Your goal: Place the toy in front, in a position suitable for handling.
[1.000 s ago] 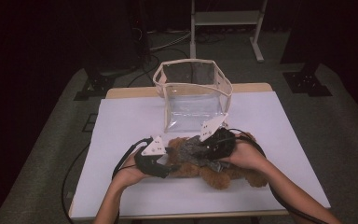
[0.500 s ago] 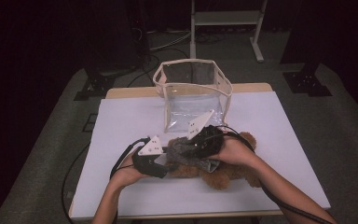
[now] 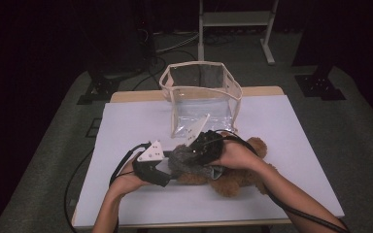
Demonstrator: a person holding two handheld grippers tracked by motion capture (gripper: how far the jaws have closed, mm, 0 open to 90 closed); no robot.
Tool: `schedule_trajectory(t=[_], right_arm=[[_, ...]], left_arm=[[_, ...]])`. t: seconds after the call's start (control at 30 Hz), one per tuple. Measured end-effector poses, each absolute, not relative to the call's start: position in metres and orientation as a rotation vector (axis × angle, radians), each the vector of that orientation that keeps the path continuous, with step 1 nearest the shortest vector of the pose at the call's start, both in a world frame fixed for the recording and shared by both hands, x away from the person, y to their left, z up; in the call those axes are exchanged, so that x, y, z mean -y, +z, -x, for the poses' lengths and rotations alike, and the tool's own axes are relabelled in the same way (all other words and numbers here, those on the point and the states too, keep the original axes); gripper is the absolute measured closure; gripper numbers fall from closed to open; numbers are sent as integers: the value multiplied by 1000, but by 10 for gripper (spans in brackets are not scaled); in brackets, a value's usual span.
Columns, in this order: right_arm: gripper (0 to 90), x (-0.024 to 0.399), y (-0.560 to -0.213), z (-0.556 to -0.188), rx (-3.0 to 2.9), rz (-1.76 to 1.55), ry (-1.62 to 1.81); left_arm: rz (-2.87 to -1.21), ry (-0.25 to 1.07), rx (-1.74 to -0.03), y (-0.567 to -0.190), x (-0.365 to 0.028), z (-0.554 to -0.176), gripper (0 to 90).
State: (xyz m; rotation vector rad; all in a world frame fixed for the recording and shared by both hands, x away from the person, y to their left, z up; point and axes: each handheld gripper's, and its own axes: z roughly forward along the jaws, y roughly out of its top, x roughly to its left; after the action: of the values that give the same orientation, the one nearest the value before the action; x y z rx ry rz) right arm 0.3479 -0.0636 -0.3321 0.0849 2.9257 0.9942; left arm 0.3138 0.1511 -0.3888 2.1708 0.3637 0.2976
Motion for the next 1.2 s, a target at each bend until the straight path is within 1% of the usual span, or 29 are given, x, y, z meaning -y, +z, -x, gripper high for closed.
schedule_trajectory(t=[0.1, 0.37, 0.63, 0.77, 0.87, 1.0, 1.2], right_arm=[[745, 67, -330, -349, -2924, -91, 988], [744, 50, -341, -344, -2955, -42, 971], [744, 81, -317, -362, -2848, -168, 1047], [744, 92, -324, -371, -2859, -242, 1062], [744, 92, -329, -366, -2911, -221, 1116], [744, 89, -324, -360, -2905, -180, 1086], [744, 101, -320, -374, -2856, -266, 1096]], left_arm=[[-2175, 297, -363, -388, -151, -314, 244], [-2178, 292, -352, -387, -151, -313, 221], [-2190, 284, -345, -388, -149, -313, 221], [-2184, 288, -344, -388, -148, -314, 222], [-2186, 277, -341, -389, -145, -314, 225], [-2211, 243, -313, -395, -137, -313, 234], [-2237, 212, -286, -399, -132, -311, 240]])
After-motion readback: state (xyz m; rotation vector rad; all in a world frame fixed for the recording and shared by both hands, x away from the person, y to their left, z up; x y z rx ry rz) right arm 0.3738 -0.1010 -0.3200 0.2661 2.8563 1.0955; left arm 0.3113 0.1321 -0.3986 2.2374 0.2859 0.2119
